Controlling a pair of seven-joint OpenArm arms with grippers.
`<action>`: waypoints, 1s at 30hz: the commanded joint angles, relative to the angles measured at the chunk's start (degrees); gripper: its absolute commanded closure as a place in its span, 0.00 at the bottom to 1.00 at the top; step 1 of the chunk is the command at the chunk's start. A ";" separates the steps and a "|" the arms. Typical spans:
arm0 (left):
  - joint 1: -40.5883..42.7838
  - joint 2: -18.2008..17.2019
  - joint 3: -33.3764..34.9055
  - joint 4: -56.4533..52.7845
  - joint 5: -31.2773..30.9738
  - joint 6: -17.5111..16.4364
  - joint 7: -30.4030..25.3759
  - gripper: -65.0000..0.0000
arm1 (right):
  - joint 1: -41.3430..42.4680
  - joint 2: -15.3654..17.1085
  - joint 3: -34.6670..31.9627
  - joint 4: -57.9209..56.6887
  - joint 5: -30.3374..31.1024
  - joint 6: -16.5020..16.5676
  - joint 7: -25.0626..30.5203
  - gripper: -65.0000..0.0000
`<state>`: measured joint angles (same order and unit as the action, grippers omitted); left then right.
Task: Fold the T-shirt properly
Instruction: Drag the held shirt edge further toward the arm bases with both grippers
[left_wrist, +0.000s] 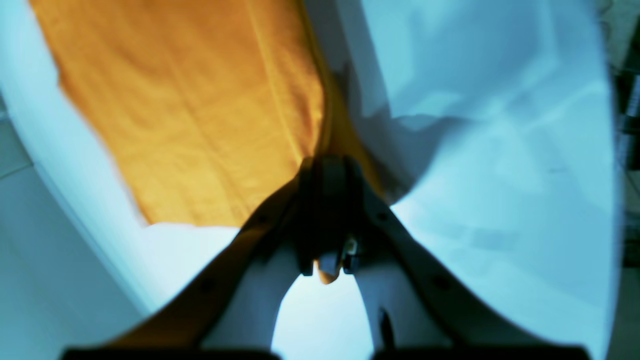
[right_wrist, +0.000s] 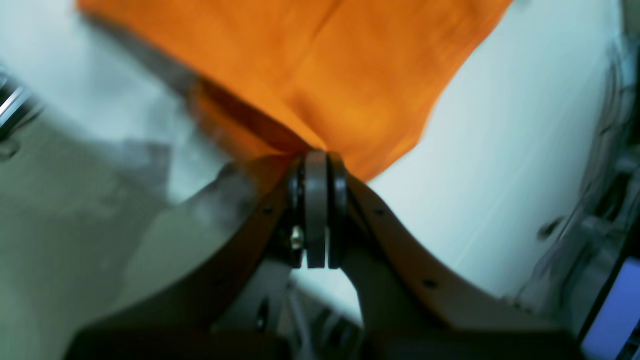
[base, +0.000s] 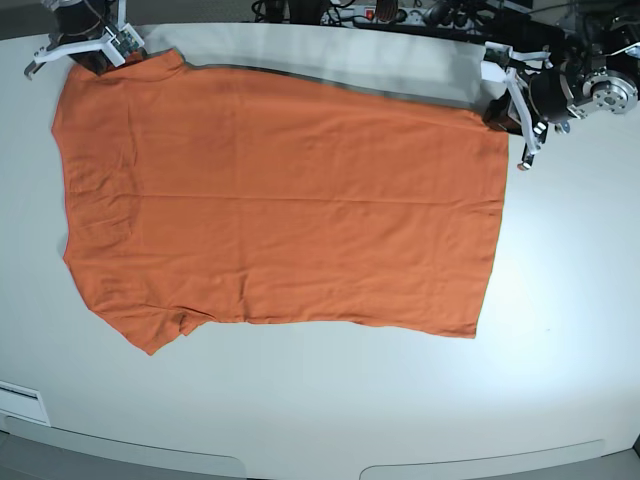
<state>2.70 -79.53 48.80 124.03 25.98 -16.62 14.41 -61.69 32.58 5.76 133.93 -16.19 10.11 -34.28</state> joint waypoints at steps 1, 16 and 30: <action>-0.52 -1.03 -0.46 0.63 0.90 1.60 -0.20 1.00 | 1.01 1.49 0.37 1.07 0.96 0.35 1.33 1.00; -0.98 2.56 -0.50 0.46 5.60 6.19 2.58 1.00 | 12.22 8.52 0.37 1.07 4.74 1.92 3.98 1.00; -4.50 8.50 -0.59 -5.35 6.40 6.23 1.95 1.00 | 22.10 8.41 0.35 -2.75 12.35 4.90 7.37 1.00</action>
<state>-1.17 -69.60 48.75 118.32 31.99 -11.14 16.29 -39.83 40.16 5.63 130.41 -3.53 15.62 -28.01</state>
